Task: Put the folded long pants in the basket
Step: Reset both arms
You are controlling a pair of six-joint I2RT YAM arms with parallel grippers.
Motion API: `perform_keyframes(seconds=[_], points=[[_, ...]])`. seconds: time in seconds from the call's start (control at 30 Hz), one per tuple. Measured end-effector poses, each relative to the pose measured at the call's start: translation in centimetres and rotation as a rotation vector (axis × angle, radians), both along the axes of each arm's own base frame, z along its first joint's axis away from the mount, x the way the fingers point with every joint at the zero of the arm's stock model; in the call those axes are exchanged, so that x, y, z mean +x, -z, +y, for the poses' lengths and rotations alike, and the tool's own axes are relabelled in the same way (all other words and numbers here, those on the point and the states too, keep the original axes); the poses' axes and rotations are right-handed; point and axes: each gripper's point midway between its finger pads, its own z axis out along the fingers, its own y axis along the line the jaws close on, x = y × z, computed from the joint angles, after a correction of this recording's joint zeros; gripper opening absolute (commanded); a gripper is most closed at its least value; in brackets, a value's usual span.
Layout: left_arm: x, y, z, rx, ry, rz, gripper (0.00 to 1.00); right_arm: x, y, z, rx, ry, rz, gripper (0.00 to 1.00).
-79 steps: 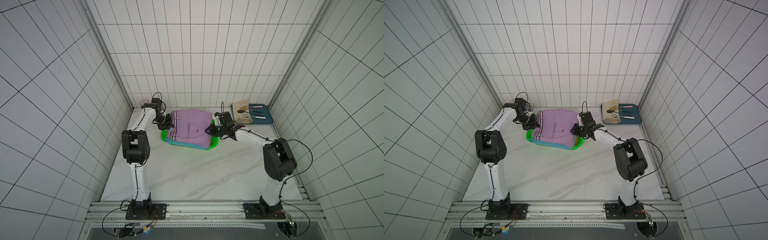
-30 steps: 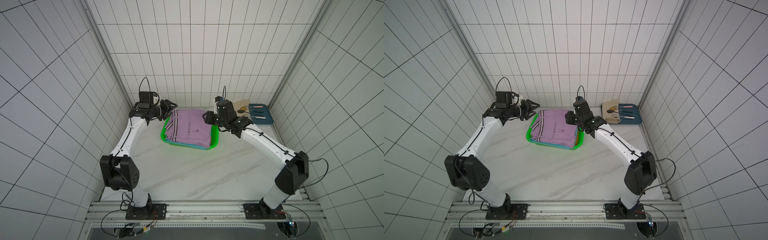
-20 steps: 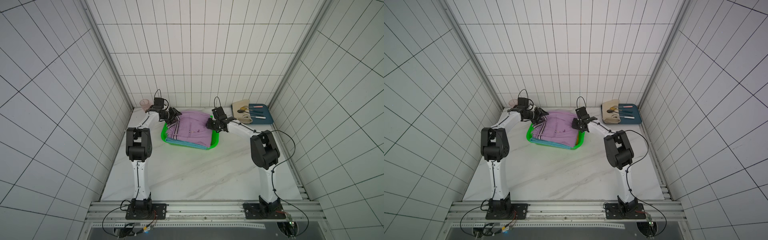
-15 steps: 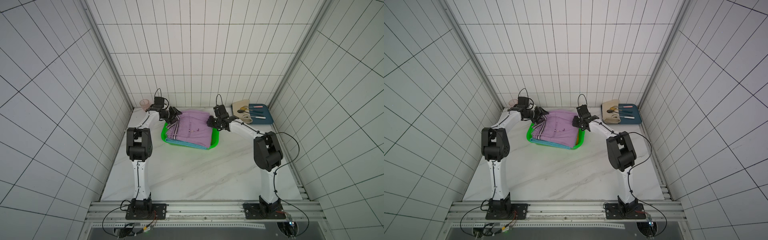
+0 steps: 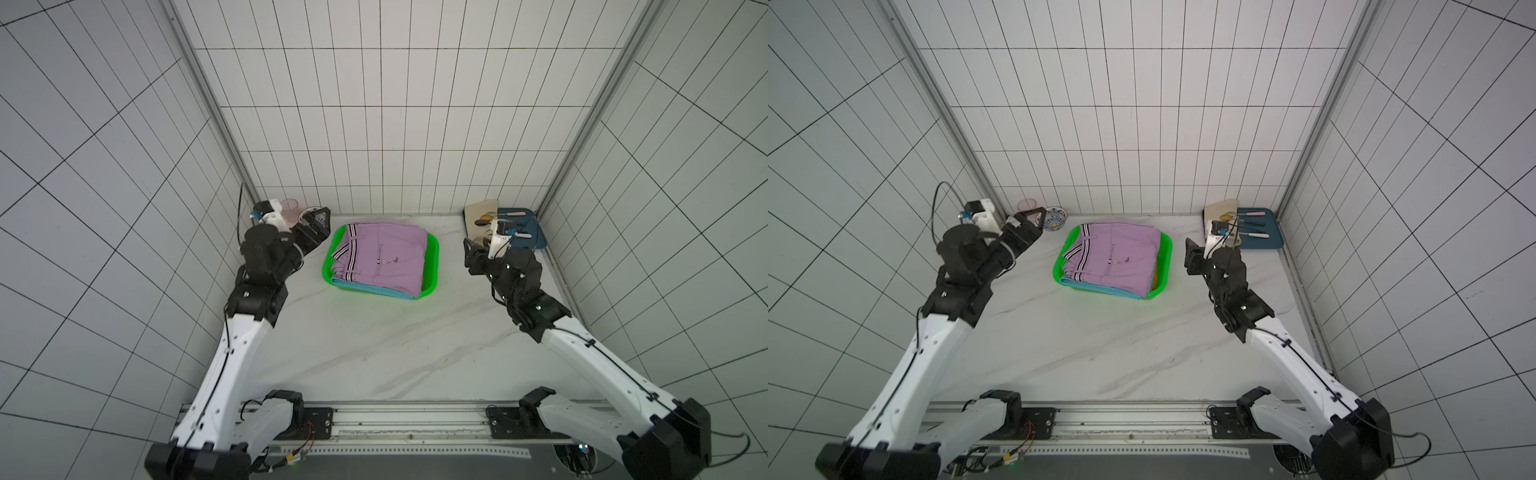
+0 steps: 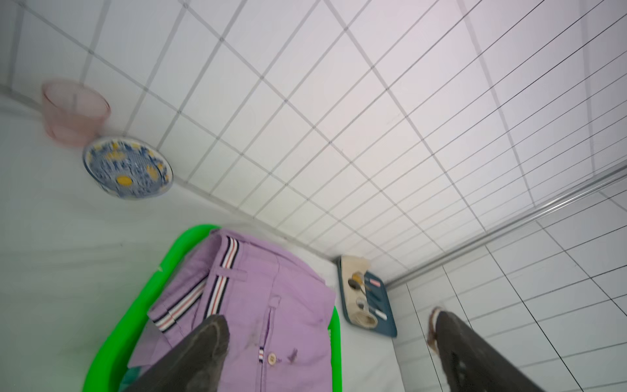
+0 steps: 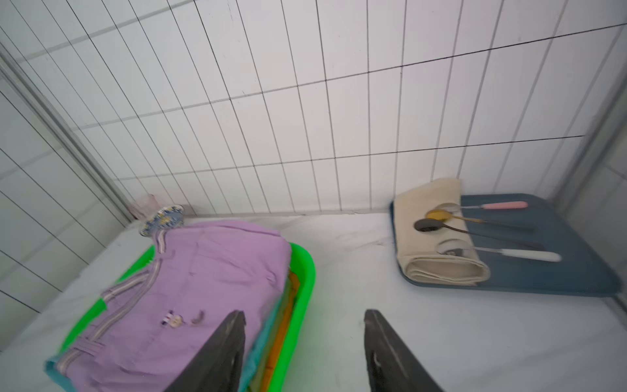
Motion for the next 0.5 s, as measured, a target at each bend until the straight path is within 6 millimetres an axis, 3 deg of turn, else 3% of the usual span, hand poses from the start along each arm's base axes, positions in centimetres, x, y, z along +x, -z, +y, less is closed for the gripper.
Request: perform_keyframes(seconds=[0.03,0.07,0.1,0.17,0.23,0.27,0.33,0.4,0.5], points=[[-0.8,1.3,0.9,0.019,-0.048,-0.048,0.98,-0.5,3.0,-1.4,-0.064,0.046,0.011,1.0],[-1.4,3.2,1.9,0.04,-0.1,-0.077,0.98,-0.9,6.1,-2.7,-0.118,0.092,0.042,0.99],[-1.7,6.6,2.9,0.068,-0.151,-0.053,0.98,-1.6,9.6,-4.3,-0.188,0.139,0.087,0.99],[-2.2,13.3,4.8,0.136,-0.233,0.067,0.98,-2.7,13.1,-6.9,-0.288,0.216,0.132,1.0],[-2.8,17.8,6.6,0.216,-0.304,0.178,0.98,-2.9,13.3,-8.4,-0.341,0.26,0.109,0.93],[-2.9,18.7,7.2,0.247,-0.326,0.205,0.98,-2.7,12.6,-8.7,-0.347,0.273,0.083,0.92],[-2.7,19.3,7.9,0.31,-0.36,0.228,0.98,-2.1,10.9,-9.1,-0.343,0.31,0.014,0.96],[-2.2,19.7,8.6,0.36,-0.394,0.237,0.97,-1.4,10.7,-9.6,-0.34,0.348,-0.008,0.98],[-1.6,20.8,9.1,0.47,-0.401,0.241,0.97,-0.1,13.1,-12.1,-0.366,0.44,0.046,0.99]])
